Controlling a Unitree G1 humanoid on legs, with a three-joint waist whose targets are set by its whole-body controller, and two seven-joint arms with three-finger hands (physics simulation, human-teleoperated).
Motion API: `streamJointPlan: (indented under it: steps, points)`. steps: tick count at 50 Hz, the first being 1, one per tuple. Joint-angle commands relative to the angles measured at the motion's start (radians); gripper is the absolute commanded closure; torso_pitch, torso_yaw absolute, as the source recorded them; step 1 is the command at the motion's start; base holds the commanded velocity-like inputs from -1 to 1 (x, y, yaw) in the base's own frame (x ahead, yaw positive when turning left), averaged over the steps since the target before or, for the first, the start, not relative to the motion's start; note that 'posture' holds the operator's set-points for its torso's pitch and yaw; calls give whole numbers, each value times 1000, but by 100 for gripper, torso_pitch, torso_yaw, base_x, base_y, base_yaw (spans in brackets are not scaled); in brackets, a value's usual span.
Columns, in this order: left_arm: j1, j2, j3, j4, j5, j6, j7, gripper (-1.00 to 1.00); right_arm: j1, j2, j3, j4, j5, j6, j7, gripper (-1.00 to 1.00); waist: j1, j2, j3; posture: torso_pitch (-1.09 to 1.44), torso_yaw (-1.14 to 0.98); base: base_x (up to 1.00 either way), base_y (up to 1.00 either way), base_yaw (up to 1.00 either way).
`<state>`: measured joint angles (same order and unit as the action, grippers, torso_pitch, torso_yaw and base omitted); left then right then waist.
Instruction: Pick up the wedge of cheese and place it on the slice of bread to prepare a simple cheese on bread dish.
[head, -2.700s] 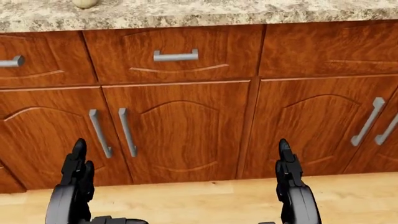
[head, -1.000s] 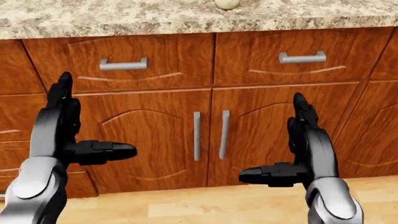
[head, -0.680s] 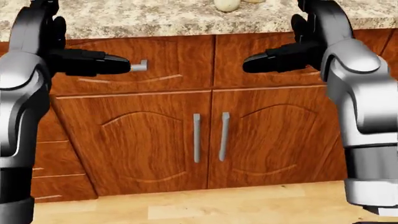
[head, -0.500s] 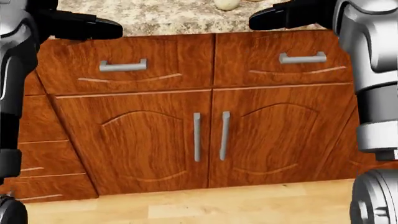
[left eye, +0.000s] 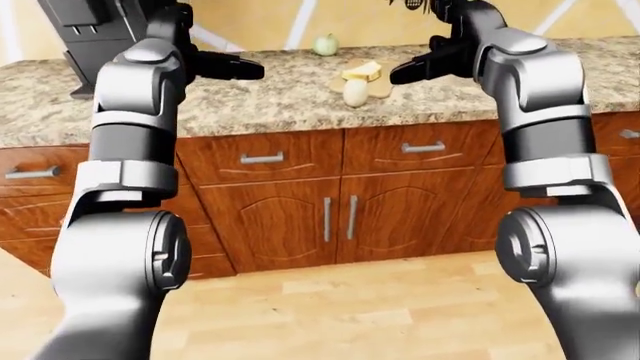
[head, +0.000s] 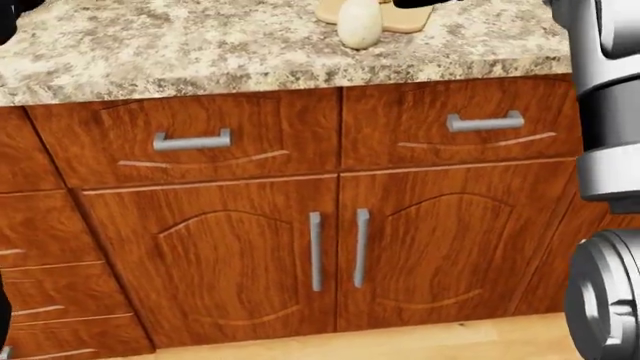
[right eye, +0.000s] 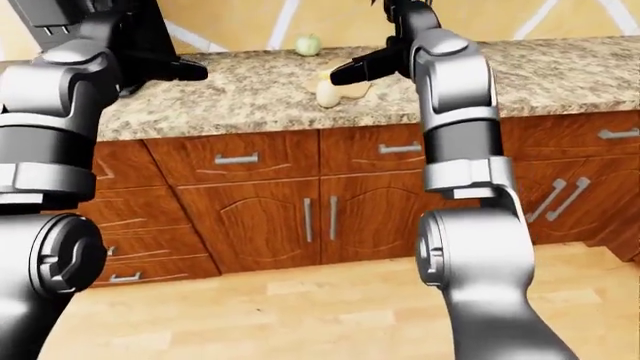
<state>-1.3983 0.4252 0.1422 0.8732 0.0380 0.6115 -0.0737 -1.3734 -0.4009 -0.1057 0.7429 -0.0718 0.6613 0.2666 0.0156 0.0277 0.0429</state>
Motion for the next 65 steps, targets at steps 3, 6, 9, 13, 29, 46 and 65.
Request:
streamJointPlan:
  steps: [3, 6, 9, 13, 29, 46, 65]
  points:
    - [-56, 0, -4, -47, -2, -37, -6, -100, -30, -27, -23, -52, -13, -34, -9, -100, -3, -20, -17, 0, 0, 31, 0, 0]
    - [-52, -1, -3, -50, -1, -37, -5, -100, -29, -26, -23, -59, -15, -28, -8, -100, 7, -79, -23, 0, 0, 35, 0, 0]
    - [-50, -2, -3, -53, 0, -37, -4, -100, -27, -24, -23, -52, -16, -35, -7, -100, 5, -102, -21, 0, 0, 32, 0, 0]
    - [-48, -1, -2, -56, 1, -36, -4, -100, -30, -23, -22, -49, -19, -36, -4, -100, -10, -71, -24, 0, 0, 32, 0, 0]
    - [-71, 9, 1, -28, 5, -46, -1, -100, -41, -16, -16, -41, -32, -37, 9, -100, -23, 23, -38, 0, 0, 25, 0, 0]
    - [-79, 17, 2, -10, 5, -54, -1, -100, -77, -11, -11, 6, -54, -52, 21, -100, -12, -32, -39, 0, 0, 13, 0, 0]
    - [-80, 23, 5, -6, 3, -57, -3, -100, -76, -5, -10, 5, -59, -50, 25, -100, -8, -71, -46, 0, 0, 13, 0, 0]
